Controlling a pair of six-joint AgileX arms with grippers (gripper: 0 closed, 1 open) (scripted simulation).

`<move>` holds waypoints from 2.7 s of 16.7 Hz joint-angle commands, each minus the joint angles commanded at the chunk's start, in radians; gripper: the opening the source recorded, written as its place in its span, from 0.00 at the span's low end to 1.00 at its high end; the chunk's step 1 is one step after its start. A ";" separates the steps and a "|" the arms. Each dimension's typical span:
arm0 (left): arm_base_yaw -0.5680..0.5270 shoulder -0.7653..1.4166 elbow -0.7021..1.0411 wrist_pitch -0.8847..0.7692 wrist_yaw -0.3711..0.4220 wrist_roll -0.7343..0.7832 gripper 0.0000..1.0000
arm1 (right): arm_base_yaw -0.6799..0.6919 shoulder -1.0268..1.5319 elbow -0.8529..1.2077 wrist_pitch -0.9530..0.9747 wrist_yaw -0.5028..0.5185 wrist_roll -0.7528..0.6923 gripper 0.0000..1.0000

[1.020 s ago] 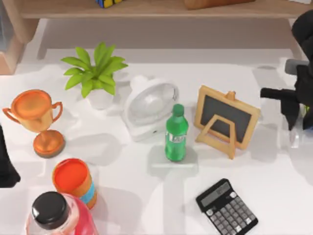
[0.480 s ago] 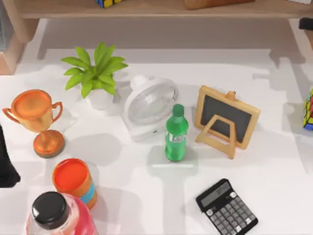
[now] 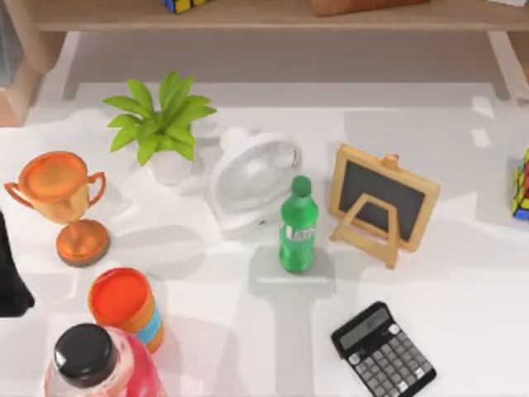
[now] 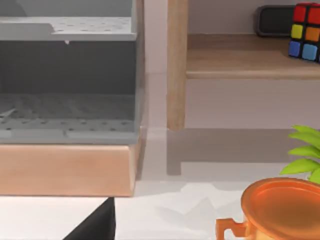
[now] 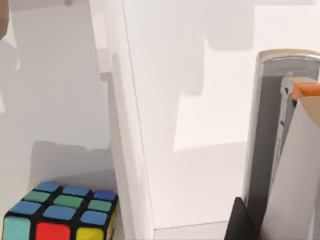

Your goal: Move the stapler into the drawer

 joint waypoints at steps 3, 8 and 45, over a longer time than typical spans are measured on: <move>0.000 0.000 0.000 0.000 0.000 0.000 1.00 | -0.066 0.154 0.120 -0.030 0.017 -0.109 0.00; 0.000 0.000 0.000 0.000 0.000 0.000 1.00 | -0.086 0.346 0.214 -0.107 0.047 -0.216 0.00; 0.000 0.000 0.000 0.000 0.000 0.000 1.00 | -0.086 0.351 0.160 -0.070 0.052 -0.223 0.60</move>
